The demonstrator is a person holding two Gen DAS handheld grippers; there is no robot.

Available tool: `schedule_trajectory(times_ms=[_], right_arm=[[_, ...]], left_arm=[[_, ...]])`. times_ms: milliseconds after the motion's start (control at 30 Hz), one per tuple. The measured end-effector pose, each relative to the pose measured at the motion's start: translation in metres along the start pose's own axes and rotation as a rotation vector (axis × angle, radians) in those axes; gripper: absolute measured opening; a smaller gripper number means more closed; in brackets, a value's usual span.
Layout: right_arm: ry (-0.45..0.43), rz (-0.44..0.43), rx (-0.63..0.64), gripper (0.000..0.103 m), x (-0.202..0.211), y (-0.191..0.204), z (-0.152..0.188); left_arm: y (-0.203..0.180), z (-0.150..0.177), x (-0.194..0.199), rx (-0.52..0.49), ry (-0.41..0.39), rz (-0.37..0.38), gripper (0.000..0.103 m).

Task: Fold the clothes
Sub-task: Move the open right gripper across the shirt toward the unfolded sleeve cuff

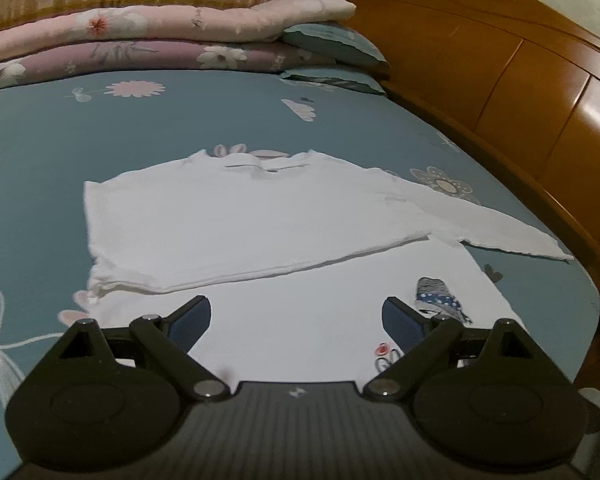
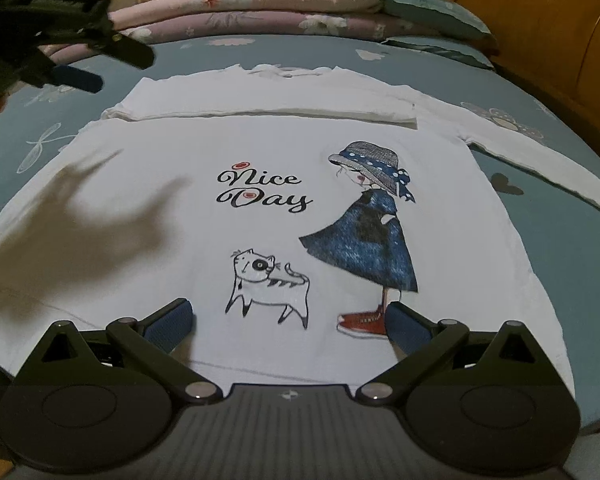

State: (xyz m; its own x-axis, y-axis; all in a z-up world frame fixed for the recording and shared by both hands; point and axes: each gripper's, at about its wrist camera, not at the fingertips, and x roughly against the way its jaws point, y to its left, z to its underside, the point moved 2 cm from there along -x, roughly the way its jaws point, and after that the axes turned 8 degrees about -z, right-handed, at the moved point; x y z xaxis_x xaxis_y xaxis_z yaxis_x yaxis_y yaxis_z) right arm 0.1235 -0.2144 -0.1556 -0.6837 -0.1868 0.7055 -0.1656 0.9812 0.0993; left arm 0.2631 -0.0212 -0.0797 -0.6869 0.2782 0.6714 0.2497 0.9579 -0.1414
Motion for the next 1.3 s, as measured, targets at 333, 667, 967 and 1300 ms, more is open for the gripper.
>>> schedule_trajectory(times_ms=[333,667,967,1300], right_arm=[[-0.073,-0.052,0.01,0.103,0.011,-0.008,-0.008],[-0.074,-0.074,-0.079,0.103,0.007,-0.046,-0.004],[-0.095,-0.056,-0.242,0.103,-0.001,-0.106,-0.037],[-0.238,-0.169,-0.455,0.103,0.027,-0.16,-0.039]], left_arm=[[-0.023,0.001,-0.029,-0.031,0.045,-0.02,0.093],[-0.03,0.003,-0.052,-0.021,0.062,-0.066,0.093],[-0.041,0.004,-0.064,-0.072,0.055,-0.094,0.093],[-0.039,0.008,-0.072,-0.077,0.077,-0.102,0.093]])
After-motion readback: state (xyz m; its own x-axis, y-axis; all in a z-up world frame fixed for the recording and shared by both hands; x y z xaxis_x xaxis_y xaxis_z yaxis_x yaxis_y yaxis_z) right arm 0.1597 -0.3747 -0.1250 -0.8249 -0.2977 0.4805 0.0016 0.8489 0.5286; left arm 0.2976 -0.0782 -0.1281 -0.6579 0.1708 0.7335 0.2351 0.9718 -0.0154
